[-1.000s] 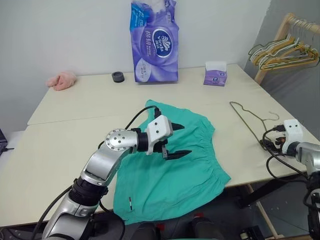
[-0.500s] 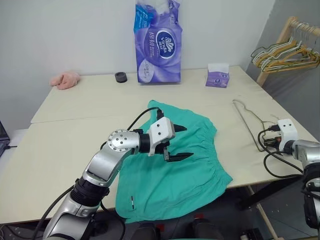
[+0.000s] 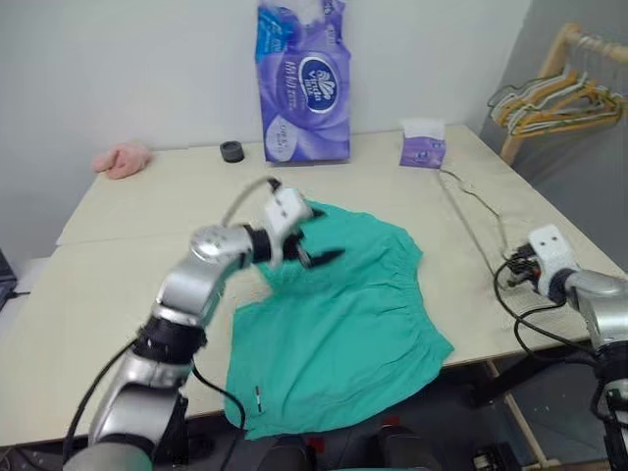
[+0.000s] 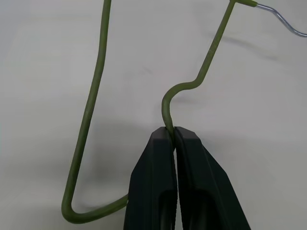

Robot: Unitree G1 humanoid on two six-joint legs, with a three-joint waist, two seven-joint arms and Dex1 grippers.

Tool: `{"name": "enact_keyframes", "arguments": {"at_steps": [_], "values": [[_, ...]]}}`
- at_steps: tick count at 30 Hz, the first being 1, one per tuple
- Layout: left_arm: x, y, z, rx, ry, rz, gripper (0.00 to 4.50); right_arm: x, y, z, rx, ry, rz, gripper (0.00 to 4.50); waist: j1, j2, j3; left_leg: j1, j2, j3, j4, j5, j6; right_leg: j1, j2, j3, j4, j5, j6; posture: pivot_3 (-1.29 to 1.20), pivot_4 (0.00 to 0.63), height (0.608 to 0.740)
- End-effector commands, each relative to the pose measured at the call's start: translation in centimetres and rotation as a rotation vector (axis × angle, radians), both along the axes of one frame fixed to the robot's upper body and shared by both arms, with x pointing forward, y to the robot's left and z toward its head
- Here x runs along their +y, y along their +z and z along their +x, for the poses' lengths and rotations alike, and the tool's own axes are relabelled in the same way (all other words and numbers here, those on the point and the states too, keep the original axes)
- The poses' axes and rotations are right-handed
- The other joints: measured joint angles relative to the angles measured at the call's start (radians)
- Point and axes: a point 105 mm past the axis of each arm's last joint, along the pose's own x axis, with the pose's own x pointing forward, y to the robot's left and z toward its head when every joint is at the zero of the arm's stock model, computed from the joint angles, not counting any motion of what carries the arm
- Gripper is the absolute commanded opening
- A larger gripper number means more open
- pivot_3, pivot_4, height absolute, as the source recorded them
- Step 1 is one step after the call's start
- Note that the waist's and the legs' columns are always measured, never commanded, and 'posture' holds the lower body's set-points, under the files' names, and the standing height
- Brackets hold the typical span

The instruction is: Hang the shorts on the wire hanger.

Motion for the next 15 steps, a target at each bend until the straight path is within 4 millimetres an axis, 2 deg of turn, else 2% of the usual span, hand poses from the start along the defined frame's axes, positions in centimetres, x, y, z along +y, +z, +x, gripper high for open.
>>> {"name": "enact_keyframes", "arguments": {"at_steps": [1,4,6,8,11,15], "values": [[1.5,2.7,1.4,-0.052,0.042,-0.057,4.5,3.8,3.4,-0.4,-0.123,0.252,-0.171,0.03,-0.004,0.0,0.0,0.0,0.0,0.0,-0.002,0.0,0.0,-0.001,0.0,0.0,0.0,0.0,0.0,-0.07,0.072,0.74],[2.9,3.8,2.1,0.037,0.052,-0.117,4.5,6.9,3.8,-1.5,-0.164,0.472,-0.375,0.03,-0.003,-0.001,0.001,0.001,-0.001,0.001,-0.008,0.0,-0.001,-0.002,-0.002,0.0,-0.001,0.0,0.001,-0.07,0.072,0.74],[3.8,3.5,1.5,0.154,0.003,-0.13,4.5,8.5,4.2,-1.7,-0.236,0.624,-0.594,0.03,-0.007,-0.003,0.002,-0.002,-0.001,0.001,-0.01,0.0,-0.001,-0.007,-0.002,0.0,0.0,0.001,-0.003,-0.08,0.073,0.74],[4.2,3.0,0.7,0.253,-0.038,-0.142,4.5,9.2,4.3,-1.7,-0.28,0.714,-0.725,0.03,-0.012,-0.003,0.002,-0.013,-0.002,0.002,-0.009,0.002,-0.004,-0.019,-0.002,0.001,0.002,0.002,-0.004,-0.07,0.073,0.74],[4.8,1.8,-0.3,0.358,-0.066,-0.133,4.5,10.1,4.6,-1.6,-0.345,0.805,-0.817,0.03,-0.012,-0.005,0.003,-0.016,-0.002,0.002,-0.01,0.004,-0.008,-0.023,-0.002,0.001,0.001,0.002,-0.005,-0.07,0.072,0.74],[5.0,-1.4,-2.5,0.524,-0.122,-0.102,4.5,12.3,6.1,-1.6,-0.524,0.927,-0.892,0.03,-0.014,-0.005,0.003,-0.016,-0.002,0.002,-0.01,0.004,-0.008,-0.023,-0.003,0.002,0.001,0.001,-0.007,-0.07,0.07,0.74]]}}
